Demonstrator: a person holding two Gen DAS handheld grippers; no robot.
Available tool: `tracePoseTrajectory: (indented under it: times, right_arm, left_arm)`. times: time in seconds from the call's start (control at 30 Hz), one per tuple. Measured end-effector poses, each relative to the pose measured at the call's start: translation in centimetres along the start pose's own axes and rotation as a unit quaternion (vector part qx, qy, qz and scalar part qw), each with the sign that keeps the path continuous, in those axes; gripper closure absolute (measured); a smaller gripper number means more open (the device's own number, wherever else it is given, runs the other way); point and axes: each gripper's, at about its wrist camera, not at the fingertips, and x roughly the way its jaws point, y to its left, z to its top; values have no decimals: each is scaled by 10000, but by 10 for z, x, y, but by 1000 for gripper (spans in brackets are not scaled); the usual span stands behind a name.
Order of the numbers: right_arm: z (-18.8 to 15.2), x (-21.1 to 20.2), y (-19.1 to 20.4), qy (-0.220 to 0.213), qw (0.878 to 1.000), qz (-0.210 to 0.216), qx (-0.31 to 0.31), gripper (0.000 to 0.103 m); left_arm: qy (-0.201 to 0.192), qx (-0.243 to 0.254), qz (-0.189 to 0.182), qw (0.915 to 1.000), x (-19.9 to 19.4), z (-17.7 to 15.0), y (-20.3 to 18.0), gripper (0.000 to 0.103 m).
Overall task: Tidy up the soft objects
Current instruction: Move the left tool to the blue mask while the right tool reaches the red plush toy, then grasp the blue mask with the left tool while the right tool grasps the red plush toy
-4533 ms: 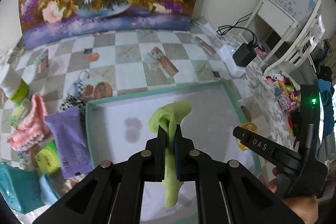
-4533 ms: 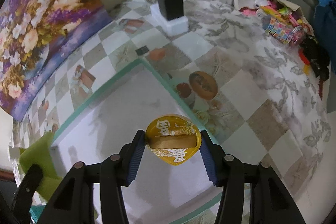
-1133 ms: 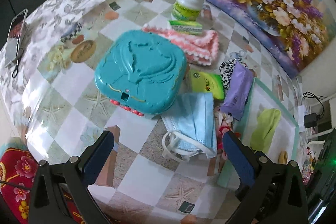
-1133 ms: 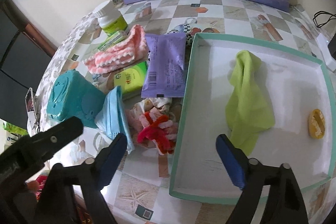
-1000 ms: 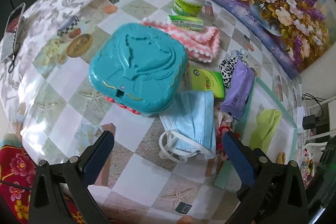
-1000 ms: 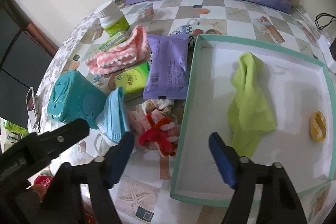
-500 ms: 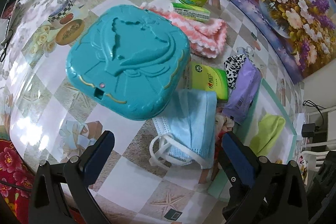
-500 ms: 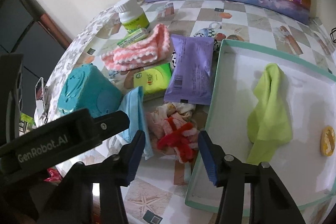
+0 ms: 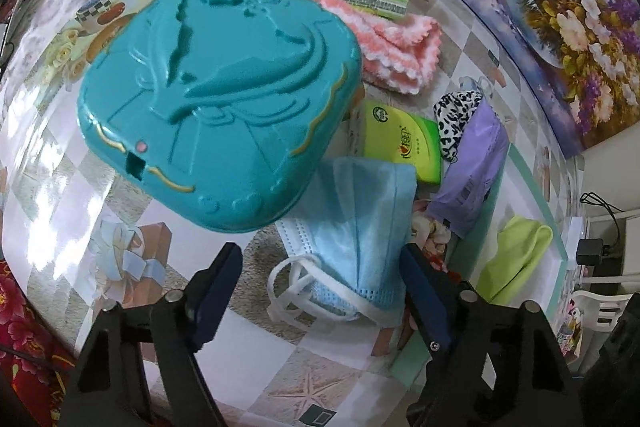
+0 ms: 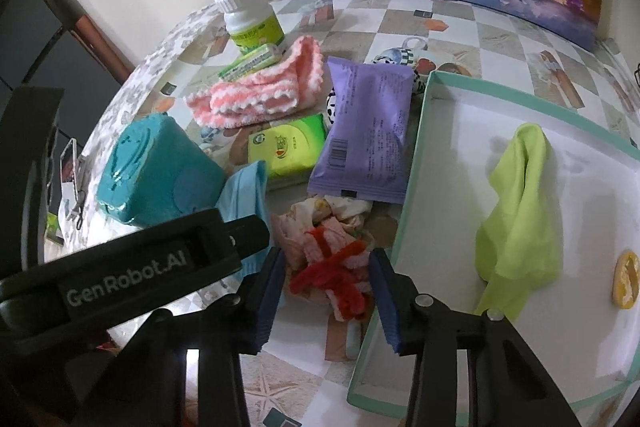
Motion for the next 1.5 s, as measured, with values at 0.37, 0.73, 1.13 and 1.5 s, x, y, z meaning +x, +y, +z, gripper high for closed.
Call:
tracePoseTrajectory:
  times: [0.37,0.73,1.13,1.5]
  right_arm:
    - [-2,13,9,182,9990,-275,-314,60]
    - [-2,15,12,192,9979,-439,-427,69]
    - [-3,12,10,179,9984,-375,-372,70]
    - [-4,3,9,47,9994,-245,-256,70]
  left_arm:
    - [196,-204,-178,9994,10,2,7,61]
    - [226,-246,-278,9991,11,0,12,76]
    - [198,-157,-355,9990,11,3,6,87]
    - [129,-36,-455,9989,0,0,7,91]
